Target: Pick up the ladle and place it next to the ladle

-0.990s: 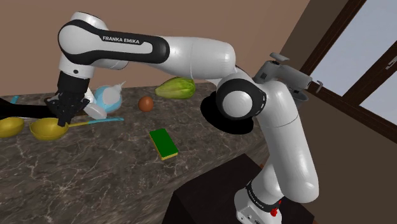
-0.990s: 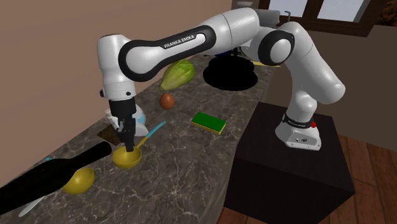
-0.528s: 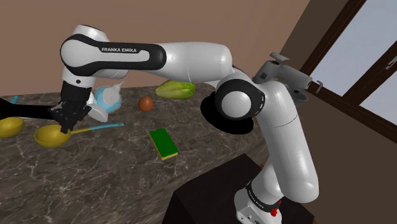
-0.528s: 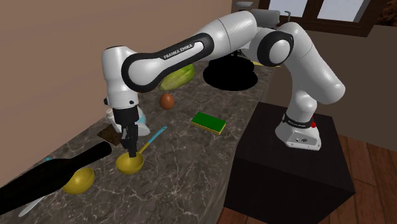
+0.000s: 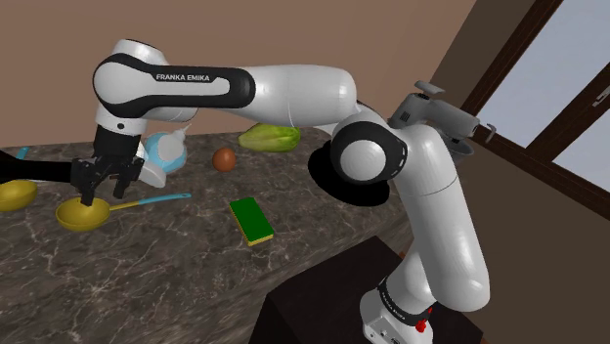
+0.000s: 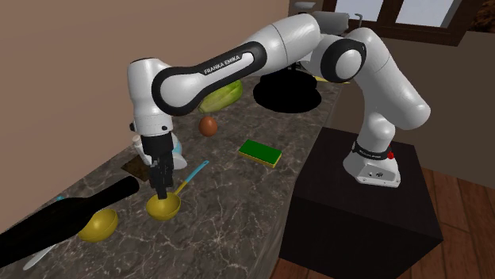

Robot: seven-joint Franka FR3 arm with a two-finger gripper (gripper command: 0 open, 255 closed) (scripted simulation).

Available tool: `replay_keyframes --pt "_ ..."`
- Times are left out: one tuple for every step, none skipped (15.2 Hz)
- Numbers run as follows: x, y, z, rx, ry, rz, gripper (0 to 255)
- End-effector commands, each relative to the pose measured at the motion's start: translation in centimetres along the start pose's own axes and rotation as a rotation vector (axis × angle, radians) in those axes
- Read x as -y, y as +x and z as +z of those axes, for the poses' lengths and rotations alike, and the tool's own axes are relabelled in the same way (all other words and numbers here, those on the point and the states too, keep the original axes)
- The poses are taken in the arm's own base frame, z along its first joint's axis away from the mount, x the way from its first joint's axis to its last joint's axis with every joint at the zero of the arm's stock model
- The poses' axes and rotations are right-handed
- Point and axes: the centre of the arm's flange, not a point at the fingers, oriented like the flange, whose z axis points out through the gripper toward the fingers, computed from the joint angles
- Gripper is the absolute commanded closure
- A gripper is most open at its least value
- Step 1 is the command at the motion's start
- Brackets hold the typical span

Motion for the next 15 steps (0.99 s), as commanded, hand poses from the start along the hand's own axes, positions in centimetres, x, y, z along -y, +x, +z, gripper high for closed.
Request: replay_keyframes --pt "0.0 0.0 0.0 0.0 0.0 0.0 0" --pt "0.0 0.0 0.0 0.0 0.0 0.0 0" --pt "0.0 0.0 0.0 0.0 0.0 0.0 0" --pt "0.0 0.0 0.0 0.0 0.0 0.0 0" --pt "0.0 0.0 -1.3 0.0 0.0 0.0 0" --pt "0.0 0.0 -2.6 0.0 0.0 0.0 0" --pt "0.0 0.0 -4.0 0.0 0.0 0.0 0" --pt "0.0 0.0 -5.0 0.0 0.0 0.0 0" --pt "0.0 0.0 -5.0 0.0 0.0 0.0 0" --pt "0.0 0.0 -5.0 0.0 0.0 0.0 0" --pt "0.0 0.0 -5.0 0.0 0.0 0.0 0" --pt "0.0 0.0 -5.0 0.0 0.0 0.0 0" --pt "0.0 0.0 -5.0 0.0 0.0 0.0 0" --pt "0.0 0.0 -5.0 0.0 0.0 0.0 0" --pt "0.0 0.0 -5.0 0.0 0.0 0.0 0"
